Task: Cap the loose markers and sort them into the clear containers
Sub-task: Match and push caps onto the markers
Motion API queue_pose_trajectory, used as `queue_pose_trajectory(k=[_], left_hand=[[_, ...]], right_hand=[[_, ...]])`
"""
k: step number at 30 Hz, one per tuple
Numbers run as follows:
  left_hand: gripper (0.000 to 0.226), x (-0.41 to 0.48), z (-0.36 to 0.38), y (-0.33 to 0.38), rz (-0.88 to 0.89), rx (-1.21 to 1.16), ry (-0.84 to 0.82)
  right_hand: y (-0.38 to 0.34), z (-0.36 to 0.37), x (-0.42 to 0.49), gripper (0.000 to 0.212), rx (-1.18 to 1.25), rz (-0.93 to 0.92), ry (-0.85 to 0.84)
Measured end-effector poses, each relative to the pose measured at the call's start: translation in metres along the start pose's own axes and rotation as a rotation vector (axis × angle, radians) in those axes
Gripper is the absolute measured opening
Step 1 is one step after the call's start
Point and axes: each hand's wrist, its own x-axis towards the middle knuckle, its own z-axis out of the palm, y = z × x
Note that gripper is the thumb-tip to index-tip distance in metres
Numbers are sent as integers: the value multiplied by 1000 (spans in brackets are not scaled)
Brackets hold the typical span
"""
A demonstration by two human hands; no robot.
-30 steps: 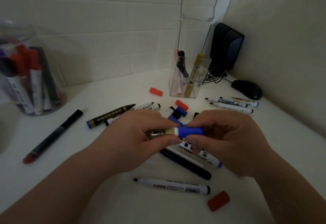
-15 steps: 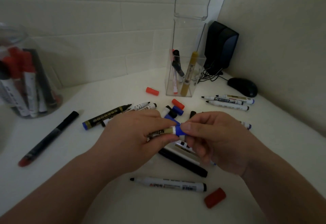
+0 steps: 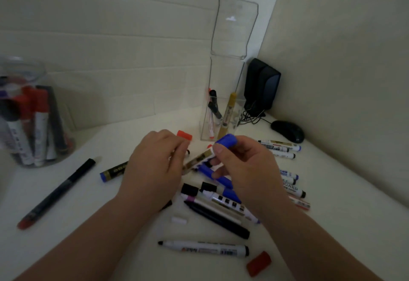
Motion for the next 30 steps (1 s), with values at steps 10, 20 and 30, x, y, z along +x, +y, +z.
queue_pose_trajectory(k=[10, 20, 30], left_hand=[[45, 2, -17, -8, -243, 69, 40], [44, 2, -21, -10, -289, 20, 0], [44, -2, -13, -3, -190, 9, -51]], right_hand=[[-72, -23, 80, 28, -325, -705, 486], [-43, -23, 139, 29, -746, -513, 319], [-3, -85, 70, 18, -933, -125, 86]])
